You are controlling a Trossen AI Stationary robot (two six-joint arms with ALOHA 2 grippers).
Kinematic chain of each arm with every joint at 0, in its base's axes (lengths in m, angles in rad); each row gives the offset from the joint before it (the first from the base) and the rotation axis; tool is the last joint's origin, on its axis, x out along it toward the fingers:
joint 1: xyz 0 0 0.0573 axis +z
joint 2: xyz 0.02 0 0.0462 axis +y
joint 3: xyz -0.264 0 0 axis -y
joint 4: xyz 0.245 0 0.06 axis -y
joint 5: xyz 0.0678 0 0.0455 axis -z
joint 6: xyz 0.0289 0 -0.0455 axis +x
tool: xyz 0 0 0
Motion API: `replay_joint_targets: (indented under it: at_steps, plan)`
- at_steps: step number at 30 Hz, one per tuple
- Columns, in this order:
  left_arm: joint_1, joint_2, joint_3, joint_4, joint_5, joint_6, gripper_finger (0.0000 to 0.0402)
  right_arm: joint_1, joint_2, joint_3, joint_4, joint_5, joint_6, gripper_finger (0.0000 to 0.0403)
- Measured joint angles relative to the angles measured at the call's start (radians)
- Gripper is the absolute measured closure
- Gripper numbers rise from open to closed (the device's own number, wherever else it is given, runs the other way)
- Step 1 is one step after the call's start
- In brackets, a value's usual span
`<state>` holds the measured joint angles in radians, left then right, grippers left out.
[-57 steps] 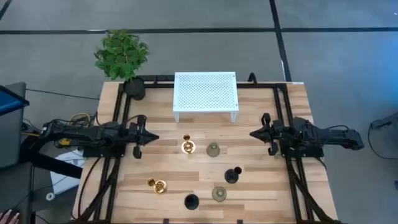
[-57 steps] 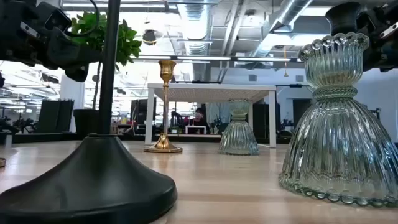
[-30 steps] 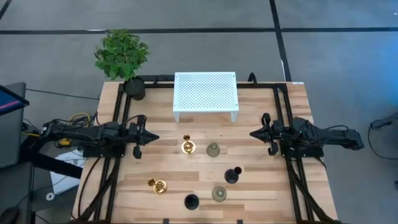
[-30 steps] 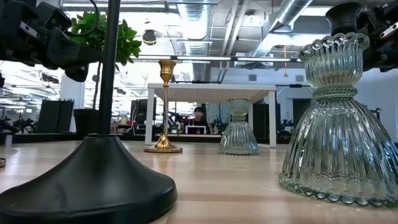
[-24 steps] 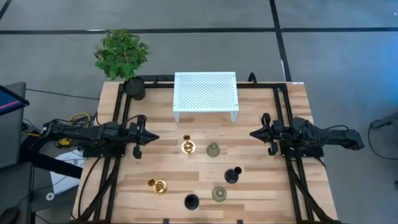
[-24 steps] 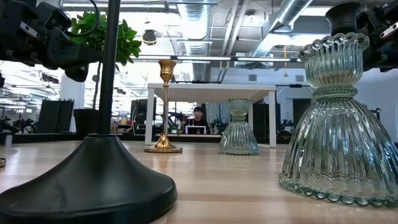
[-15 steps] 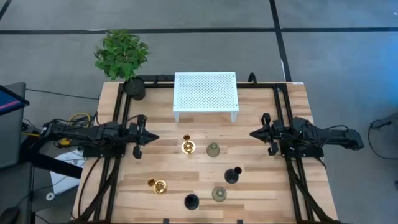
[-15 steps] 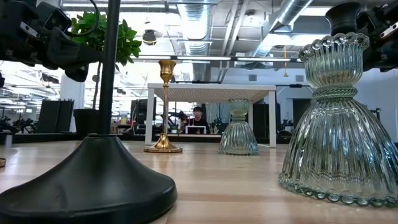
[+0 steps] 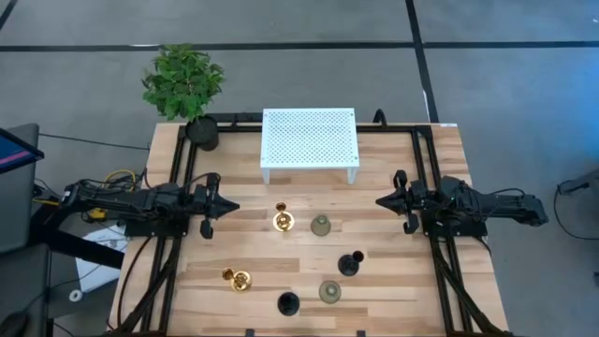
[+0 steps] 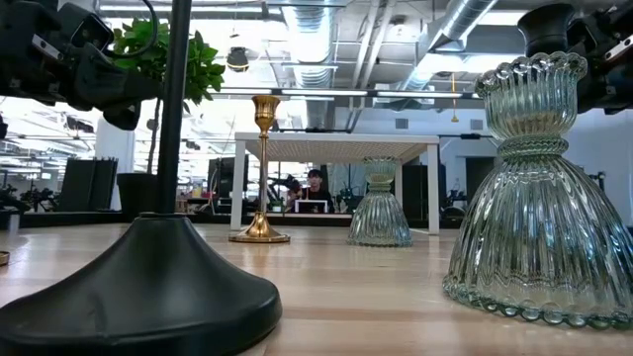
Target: Pick & Place candle stick holders
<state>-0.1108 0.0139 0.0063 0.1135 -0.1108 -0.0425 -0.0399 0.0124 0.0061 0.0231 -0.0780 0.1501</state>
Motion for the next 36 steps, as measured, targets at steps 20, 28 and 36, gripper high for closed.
replay_joint_targets:
  at_steps: [20, 28, 36]
  plan:
    - [0.0, 0.002, 0.0, 0.007, -0.018, -0.15, 0.0389, 0.0, 0.0, 0.0, 0.0, 0.0, -0.003, 0.0403]
    - [0.0, 0.002, 0.0, 0.013, -0.018, -0.346, 0.0389, 0.0, 0.0, 0.0, 0.0, 0.0, -0.001, 0.0403]
    - [0.0, 0.002, 0.0, 0.02, -0.018, -0.542, 0.0389, 0.0, 0.0, 0.0, 0.013, 0.0, 0.204, 0.0403]
